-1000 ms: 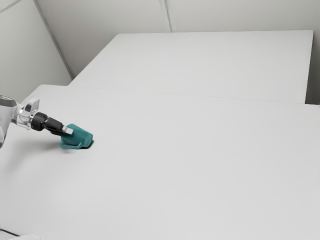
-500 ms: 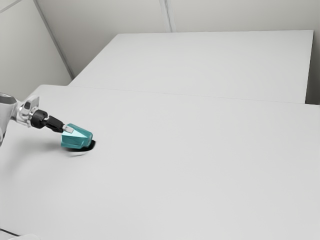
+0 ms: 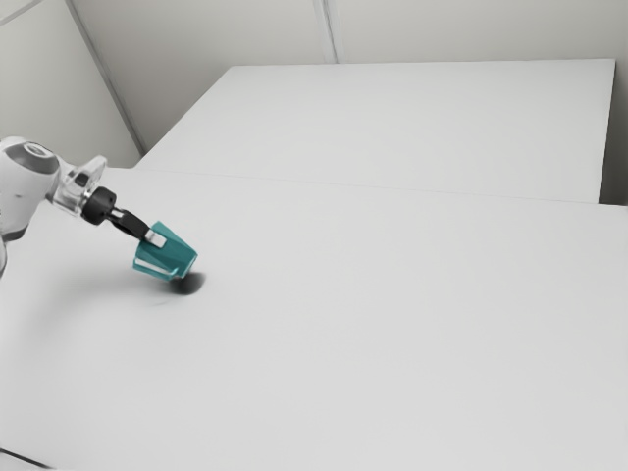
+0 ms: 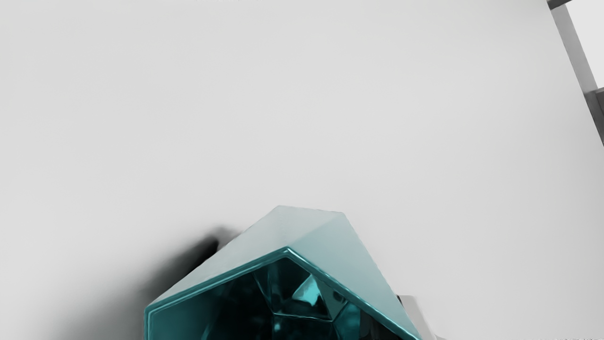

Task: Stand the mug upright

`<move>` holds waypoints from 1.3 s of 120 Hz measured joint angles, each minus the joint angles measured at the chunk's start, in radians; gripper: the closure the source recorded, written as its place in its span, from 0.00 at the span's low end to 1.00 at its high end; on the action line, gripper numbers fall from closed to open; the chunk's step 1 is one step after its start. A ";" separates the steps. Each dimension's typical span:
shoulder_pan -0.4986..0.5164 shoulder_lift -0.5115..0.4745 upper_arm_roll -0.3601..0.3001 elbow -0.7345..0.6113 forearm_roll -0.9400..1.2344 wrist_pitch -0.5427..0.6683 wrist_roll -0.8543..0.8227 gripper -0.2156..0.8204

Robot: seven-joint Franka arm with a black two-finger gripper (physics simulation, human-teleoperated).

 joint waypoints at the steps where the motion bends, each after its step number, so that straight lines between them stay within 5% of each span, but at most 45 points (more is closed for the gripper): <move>1: -0.005 -0.010 0.000 -0.009 0.005 0.011 0.000 0.96; 21: -0.104 -0.158 -0.002 -0.150 0.109 0.213 0.006 0.96; 68: -0.292 -0.338 -0.029 -0.396 0.379 0.578 0.005 0.97; 156: -0.280 -0.488 -0.278 -0.621 0.547 0.768 -0.006 0.96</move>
